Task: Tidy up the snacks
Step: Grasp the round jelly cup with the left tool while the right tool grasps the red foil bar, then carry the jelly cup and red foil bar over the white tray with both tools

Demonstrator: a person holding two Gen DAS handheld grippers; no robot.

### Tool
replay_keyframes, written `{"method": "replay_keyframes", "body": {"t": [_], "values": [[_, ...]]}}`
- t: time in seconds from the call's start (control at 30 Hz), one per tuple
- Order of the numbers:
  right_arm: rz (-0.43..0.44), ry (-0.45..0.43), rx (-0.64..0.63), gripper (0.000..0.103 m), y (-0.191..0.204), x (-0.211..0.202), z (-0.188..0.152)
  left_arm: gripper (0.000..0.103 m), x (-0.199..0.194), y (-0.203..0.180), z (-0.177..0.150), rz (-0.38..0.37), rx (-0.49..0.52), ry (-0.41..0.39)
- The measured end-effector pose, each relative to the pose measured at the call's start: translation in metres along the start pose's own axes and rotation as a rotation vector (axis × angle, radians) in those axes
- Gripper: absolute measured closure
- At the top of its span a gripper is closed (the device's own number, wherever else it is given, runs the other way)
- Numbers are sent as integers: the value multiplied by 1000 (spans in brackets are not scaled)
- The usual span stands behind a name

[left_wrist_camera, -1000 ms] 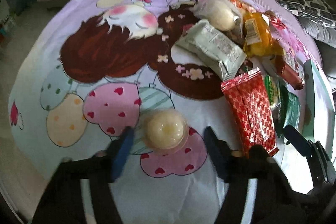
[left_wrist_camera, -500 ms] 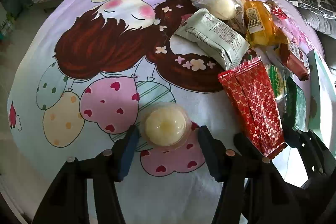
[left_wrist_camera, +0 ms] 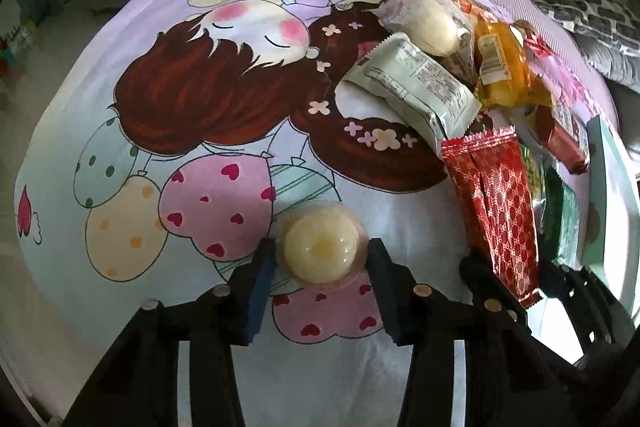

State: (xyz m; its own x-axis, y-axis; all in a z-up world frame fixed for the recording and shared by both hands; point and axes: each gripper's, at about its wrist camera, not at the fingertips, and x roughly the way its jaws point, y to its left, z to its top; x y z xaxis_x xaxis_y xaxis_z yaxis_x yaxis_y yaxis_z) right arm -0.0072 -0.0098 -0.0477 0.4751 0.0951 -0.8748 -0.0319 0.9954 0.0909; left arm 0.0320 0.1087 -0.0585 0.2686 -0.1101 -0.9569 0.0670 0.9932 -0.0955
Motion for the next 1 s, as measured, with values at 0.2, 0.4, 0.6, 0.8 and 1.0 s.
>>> {"method": "replay_keyframes", "body": {"t": [0.2,0.4,0.6,0.8,1.0], "values": [[38,-36,35,57,-5,-13,3,55,-13,16,4,4,-40,-15],[73,-104,66,57,-10,-34,9,55,-38,18,15,-1,-47,-71],[80,-177,108,57,-19,-55,17,55,-57,0,31,-3,-35,-137],[-2,-264,208,57,-56,-80,19,55,-67,-50,38,-18,31,-174],[-118,-331,384,57,-119,-104,12,55,-74,-110,45,-81,130,-197]]}}
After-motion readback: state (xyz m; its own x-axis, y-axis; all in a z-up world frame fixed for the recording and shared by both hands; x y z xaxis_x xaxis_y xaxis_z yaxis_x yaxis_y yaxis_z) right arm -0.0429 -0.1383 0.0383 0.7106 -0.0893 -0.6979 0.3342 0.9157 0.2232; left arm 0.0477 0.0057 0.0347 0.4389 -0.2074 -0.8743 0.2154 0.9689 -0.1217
